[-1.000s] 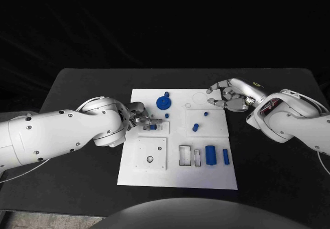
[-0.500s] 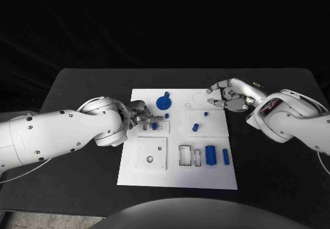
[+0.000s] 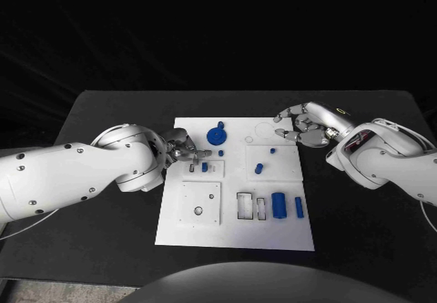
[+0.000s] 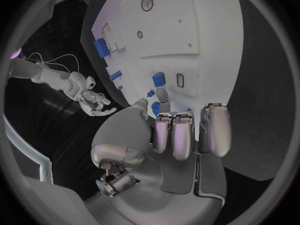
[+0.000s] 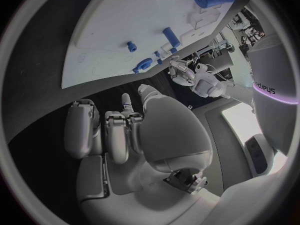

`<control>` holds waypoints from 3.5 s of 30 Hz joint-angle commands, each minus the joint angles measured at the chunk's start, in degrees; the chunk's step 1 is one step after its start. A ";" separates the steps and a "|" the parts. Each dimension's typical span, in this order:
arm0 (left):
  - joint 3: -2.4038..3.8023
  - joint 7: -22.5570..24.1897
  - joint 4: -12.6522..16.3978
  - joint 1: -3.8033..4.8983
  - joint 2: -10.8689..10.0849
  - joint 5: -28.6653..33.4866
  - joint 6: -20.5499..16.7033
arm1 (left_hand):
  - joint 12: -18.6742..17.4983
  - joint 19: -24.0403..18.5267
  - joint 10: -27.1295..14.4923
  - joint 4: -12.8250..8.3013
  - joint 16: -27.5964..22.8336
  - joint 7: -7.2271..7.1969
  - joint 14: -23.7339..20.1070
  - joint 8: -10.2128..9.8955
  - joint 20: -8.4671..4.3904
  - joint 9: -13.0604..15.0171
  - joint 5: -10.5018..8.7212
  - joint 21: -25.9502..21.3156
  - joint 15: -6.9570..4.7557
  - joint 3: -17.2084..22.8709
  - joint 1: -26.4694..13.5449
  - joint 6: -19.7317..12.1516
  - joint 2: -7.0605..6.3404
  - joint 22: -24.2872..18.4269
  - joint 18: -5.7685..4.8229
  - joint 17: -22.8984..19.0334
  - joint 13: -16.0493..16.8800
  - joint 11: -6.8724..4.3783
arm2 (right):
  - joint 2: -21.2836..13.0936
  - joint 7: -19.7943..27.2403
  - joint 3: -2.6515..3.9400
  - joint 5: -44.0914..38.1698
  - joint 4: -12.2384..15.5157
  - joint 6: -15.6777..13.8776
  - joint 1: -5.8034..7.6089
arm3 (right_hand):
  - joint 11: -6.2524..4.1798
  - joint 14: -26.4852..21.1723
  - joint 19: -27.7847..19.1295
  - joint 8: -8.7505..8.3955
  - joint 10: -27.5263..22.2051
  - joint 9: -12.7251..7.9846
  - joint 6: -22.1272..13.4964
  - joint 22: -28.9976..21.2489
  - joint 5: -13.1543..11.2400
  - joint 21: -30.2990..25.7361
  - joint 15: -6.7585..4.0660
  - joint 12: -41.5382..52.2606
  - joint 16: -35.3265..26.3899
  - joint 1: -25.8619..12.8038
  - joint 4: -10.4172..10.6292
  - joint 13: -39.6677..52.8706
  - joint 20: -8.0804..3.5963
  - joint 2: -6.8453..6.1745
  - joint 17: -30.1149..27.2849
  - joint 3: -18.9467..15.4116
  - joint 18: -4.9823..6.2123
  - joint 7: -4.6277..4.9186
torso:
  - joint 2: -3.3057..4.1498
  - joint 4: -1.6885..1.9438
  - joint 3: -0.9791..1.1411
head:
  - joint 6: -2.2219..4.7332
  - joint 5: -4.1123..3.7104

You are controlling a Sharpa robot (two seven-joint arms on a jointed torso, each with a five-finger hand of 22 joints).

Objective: Assemble the parts on the task board

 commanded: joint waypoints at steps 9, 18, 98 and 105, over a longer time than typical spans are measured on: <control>0.68 -1.83 1.00 7.09 -3.21 -3.67 3.89 | 0.15 0.53 6.09 -0.64 0.14 -0.10 6.11 -1.09 -0.18 0.80 0.51 -0.09 -0.08 -0.50 5.01 -0.27 -1.11 9.14 -0.34 15.08 15.07 -0.17 | -0.01 1.58 0.03 -0.20 1.36 -3.49 0.53 | 0.22 5.84 -0.10 -0.30 6.01 -0.12 0.55 10.40 0.02 0.31 0.44 0.22 0.14 0.09 0.47 15.09 0.27 -0.14 14.93 0.12 -0.40 -0.06 | 0.31 -0.06 0.02 | 0.00 0.08; 0.63 -2.33 -4.09 7.78 -1.76 -4.89 7.16 | 0.15 0.41 6.09 -0.71 0.14 -0.03 6.11 -1.40 -0.18 1.01 0.50 -0.27 -0.08 -0.46 6.15 -0.49 -1.32 9.06 -0.30 15.08 15.07 -0.15 | -0.04 1.49 0.03 -0.08 1.38 -2.52 0.57 | 0.20 5.83 -0.08 -0.29 6.01 -0.17 0.64 10.41 0.16 0.33 0.45 0.22 0.11 0.18 0.45 15.09 0.27 -0.17 14.91 0.22 -0.41 -0.09 | 0.82 0.03 -0.34 | 0.00 0.27; 0.22 -0.62 -13.22 3.19 4.91 -1.89 8.76 | 0.15 -0.42 6.09 -0.04 0.14 0.97 6.11 -4.12 0.72 3.23 2.74 -1.63 0.84 -4.28 8.51 -2.46 -0.48 9.08 -0.03 15.08 15.07 0.82 | 0.21 0.72 0.02 0.32 0.44 -0.34 0.20 | 0.17 5.80 -0.13 -0.30 6.01 -0.50 0.93 10.36 1.43 0.22 0.42 0.22 0.00 1.18 -0.10 15.09 0.25 -0.16 14.83 1.08 -0.37 -0.10 | 0.80 -0.02 -0.34 | 0.00 0.61; 0.22 -0.27 -13.19 3.16 4.92 -1.89 8.78 | 0.15 -0.38 6.09 -0.05 0.14 0.94 6.11 -4.71 0.72 3.26 6.32 -1.70 0.85 -3.88 9.85 -2.69 -0.48 9.22 -0.04 15.08 15.07 0.82 | 0.21 0.65 0.02 0.42 0.41 -0.21 0.19 | 0.17 5.79 -0.12 -0.31 6.01 -0.53 0.95 10.37 1.54 0.24 0.42 0.22 -0.02 1.31 -0.20 15.09 0.25 -0.17 14.81 1.19 -0.38 -0.09 | 0.81 -0.03 -0.35 | 0.00 0.49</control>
